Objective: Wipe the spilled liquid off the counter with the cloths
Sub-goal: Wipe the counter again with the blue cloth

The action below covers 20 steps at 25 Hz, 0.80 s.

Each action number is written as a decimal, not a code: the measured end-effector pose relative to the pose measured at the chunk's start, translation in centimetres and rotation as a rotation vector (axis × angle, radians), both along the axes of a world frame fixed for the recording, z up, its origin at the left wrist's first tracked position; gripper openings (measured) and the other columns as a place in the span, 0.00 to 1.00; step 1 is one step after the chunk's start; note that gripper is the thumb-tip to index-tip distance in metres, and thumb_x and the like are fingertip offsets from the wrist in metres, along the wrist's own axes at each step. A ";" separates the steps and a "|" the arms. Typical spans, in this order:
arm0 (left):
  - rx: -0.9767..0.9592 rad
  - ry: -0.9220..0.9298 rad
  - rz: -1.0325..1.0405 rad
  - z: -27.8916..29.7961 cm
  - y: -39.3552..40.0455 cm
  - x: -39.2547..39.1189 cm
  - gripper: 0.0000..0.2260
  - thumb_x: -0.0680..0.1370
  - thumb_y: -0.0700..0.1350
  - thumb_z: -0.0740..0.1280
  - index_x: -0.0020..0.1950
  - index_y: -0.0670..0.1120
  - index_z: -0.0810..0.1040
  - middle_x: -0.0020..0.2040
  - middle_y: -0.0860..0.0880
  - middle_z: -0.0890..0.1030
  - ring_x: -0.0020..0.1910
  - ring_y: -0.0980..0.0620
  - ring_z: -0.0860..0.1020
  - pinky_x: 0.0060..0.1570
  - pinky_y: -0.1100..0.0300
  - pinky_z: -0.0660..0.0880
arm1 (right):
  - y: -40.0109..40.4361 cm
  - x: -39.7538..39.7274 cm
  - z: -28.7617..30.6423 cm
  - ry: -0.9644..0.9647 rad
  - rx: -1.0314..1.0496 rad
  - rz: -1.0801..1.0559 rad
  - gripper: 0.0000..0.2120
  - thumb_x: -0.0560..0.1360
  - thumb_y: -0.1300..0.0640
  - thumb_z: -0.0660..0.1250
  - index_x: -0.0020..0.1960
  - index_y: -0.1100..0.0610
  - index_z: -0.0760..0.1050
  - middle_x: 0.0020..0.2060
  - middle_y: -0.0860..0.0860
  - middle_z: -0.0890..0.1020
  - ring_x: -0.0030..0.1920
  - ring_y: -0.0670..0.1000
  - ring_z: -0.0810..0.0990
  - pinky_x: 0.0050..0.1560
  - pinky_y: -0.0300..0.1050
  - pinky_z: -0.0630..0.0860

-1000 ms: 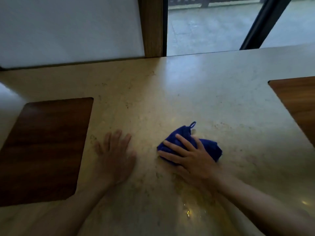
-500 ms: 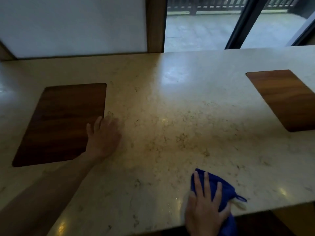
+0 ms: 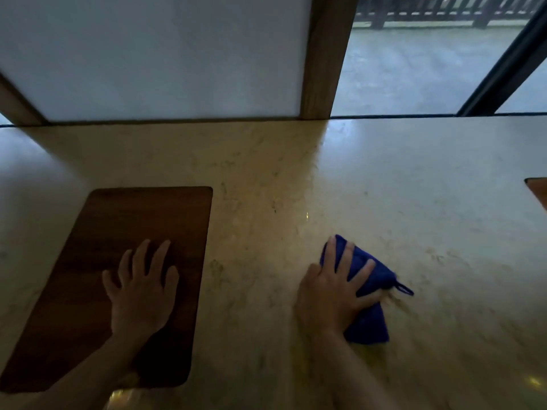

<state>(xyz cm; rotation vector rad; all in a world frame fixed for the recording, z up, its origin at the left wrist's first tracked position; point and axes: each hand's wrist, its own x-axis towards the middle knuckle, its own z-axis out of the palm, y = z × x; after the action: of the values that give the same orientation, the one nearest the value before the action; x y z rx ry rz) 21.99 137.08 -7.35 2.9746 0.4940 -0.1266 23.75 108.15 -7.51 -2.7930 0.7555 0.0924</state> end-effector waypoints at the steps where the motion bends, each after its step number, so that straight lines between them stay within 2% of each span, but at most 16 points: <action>1: 0.012 0.019 -0.008 -0.1 -0.1 -0.2 0.27 0.78 0.63 0.43 0.76 0.58 0.58 0.78 0.47 0.59 0.77 0.41 0.55 0.69 0.31 0.51 | 0.2 3.7 0.0 0.001 0.002 0.009 0.29 0.81 0.45 0.43 0.77 0.40 0.32 0.79 0.47 0.38 0.77 0.62 0.35 0.69 0.75 0.41; 7: 0.076 0.051 0.129 -1.1 0.0 0.7 0.28 0.74 0.64 0.46 0.75 0.66 0.54 0.78 0.53 0.59 0.76 0.45 0.56 0.71 0.34 0.53 | 0.8 26.1 -0.5 0.040 0.003 0.006 0.29 0.81 0.42 0.48 0.78 0.40 0.41 0.80 0.47 0.41 0.77 0.64 0.37 0.66 0.77 0.36; 11: 0.115 0.028 0.061 -1.3 -0.2 0.9 0.28 0.74 0.61 0.51 0.75 0.62 0.59 0.76 0.49 0.63 0.74 0.41 0.62 0.67 0.32 0.57 | 2.1 34.7 0.3 0.043 0.057 0.057 0.27 0.81 0.44 0.44 0.79 0.42 0.44 0.80 0.48 0.45 0.77 0.64 0.38 0.68 0.76 0.36; 15: 0.126 0.040 0.019 -1.1 0.2 0.1 0.28 0.77 0.61 0.50 0.77 0.59 0.58 0.77 0.48 0.61 0.76 0.41 0.58 0.69 0.32 0.55 | 3.0 34.9 1.1 0.009 0.071 0.351 0.26 0.82 0.46 0.43 0.79 0.42 0.46 0.80 0.46 0.48 0.78 0.60 0.41 0.71 0.72 0.38; 20: 0.100 0.044 0.001 -0.8 0.0 0.2 0.27 0.78 0.62 0.47 0.77 0.58 0.56 0.79 0.48 0.58 0.77 0.41 0.54 0.71 0.33 0.51 | 2.8 28.6 1.2 0.011 -0.036 0.846 0.24 0.81 0.46 0.42 0.77 0.36 0.48 0.79 0.41 0.51 0.79 0.53 0.45 0.73 0.67 0.43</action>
<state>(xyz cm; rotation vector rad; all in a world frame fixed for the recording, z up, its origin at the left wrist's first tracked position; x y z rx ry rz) 22.22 137.10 -8.15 3.0755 0.5217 -0.1719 52.33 110.94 -6.34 -2.9329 -0.4658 0.2397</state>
